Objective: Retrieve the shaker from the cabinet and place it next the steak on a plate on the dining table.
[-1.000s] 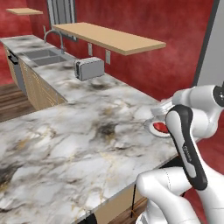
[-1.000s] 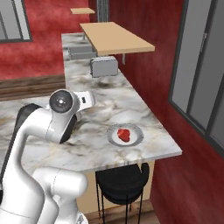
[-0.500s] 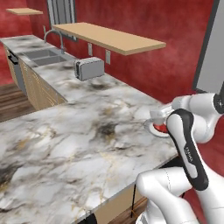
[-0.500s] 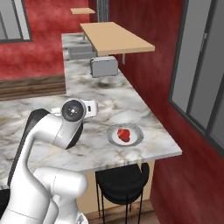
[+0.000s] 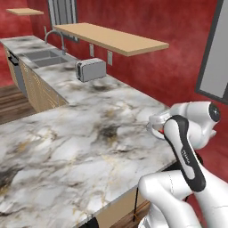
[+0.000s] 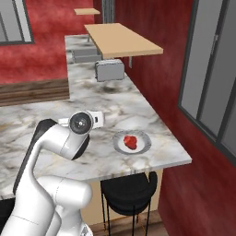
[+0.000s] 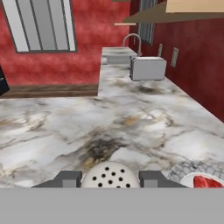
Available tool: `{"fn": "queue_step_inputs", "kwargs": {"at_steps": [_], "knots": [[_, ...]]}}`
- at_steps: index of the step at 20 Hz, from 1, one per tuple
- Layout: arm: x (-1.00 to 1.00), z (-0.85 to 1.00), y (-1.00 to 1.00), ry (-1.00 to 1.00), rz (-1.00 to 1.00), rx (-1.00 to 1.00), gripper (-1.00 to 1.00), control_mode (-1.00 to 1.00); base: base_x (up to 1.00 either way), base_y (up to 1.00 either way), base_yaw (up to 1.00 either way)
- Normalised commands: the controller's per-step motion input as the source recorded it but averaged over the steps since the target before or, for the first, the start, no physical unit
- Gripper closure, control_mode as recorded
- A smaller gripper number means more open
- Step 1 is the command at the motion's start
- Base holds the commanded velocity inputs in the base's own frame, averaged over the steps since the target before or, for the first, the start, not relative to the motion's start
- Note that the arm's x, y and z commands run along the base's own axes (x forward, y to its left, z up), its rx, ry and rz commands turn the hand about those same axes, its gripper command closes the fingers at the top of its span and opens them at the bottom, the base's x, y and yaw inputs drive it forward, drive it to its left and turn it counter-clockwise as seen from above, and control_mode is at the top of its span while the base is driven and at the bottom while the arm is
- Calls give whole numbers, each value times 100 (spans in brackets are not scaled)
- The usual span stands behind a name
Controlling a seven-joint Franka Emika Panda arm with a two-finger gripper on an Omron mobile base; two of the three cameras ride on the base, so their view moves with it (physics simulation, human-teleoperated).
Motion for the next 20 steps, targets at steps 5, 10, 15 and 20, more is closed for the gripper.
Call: {"fn": "queue_step_inputs", "kwargs": {"at_steps": [5, 10, 15, 20], "knots": [[30, -31, 0, 0, 0, 0, 100, -100, 0, 0, 0], [29, -43, 0, 0, 0, -1, 100, -100, 0, 0, 0], [22, -44, 0, 0, 0, -1, 100, -100, 0, 0, 0], [20, -37, -6, 0, 0, 0, 100, -100, 0, 0, 0]]}}
